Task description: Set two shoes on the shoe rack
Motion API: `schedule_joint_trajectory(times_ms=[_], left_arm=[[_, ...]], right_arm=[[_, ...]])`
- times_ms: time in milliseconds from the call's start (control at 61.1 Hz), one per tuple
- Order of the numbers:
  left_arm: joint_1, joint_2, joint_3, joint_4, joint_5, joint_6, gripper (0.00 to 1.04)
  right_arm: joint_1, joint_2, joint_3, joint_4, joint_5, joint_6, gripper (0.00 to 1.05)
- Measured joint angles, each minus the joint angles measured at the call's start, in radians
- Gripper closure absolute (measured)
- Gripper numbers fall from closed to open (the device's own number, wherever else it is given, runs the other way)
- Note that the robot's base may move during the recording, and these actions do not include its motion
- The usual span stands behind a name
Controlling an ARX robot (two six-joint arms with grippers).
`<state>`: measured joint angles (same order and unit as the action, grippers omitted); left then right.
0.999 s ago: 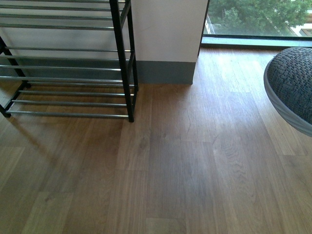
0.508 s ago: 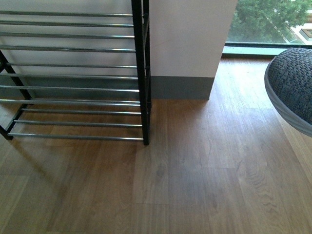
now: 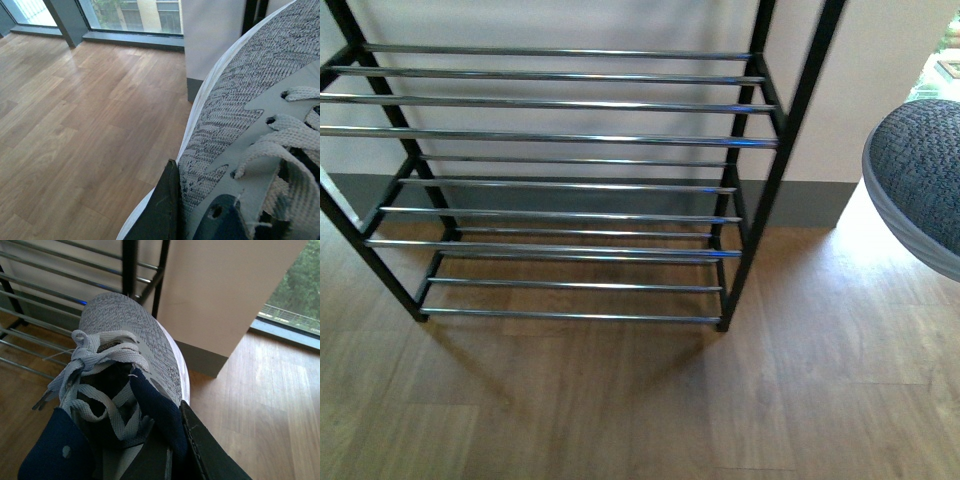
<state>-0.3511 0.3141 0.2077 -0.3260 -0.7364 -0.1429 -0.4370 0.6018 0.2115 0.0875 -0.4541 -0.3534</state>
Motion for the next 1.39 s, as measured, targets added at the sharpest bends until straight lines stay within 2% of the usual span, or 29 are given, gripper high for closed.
schedule_joint_trajectory(times_ms=[229, 655, 721, 802, 1392], left_arm=[[0.001, 0.0, 0.0, 0.0, -0.023, 0.0, 1.03], [0.0, 0.0, 0.0, 0.0, -0.004, 0.0, 1.03], [0.0, 0.0, 0.0, 0.0, -0.004, 0.0, 1.03], [0.0, 0.0, 0.0, 0.0, -0.004, 0.0, 1.03], [0.0, 0.0, 0.0, 0.0, -0.005, 0.0, 1.03]], right_arm=[[0.001, -0.002, 0.0, 0.0, -0.014, 0.0, 1.03], [0.001, -0.002, 0.0, -0.001, 0.002, 0.001, 1.03], [-0.027, 0.008, -0.027, 0.103, -0.14, 0.062, 1.03], [-0.036, 0.008, -0.032, 0.151, -0.232, 0.113, 1.03], [-0.04, 0.012, -0.034, 0.138, -0.224, 0.159, 1.03]])
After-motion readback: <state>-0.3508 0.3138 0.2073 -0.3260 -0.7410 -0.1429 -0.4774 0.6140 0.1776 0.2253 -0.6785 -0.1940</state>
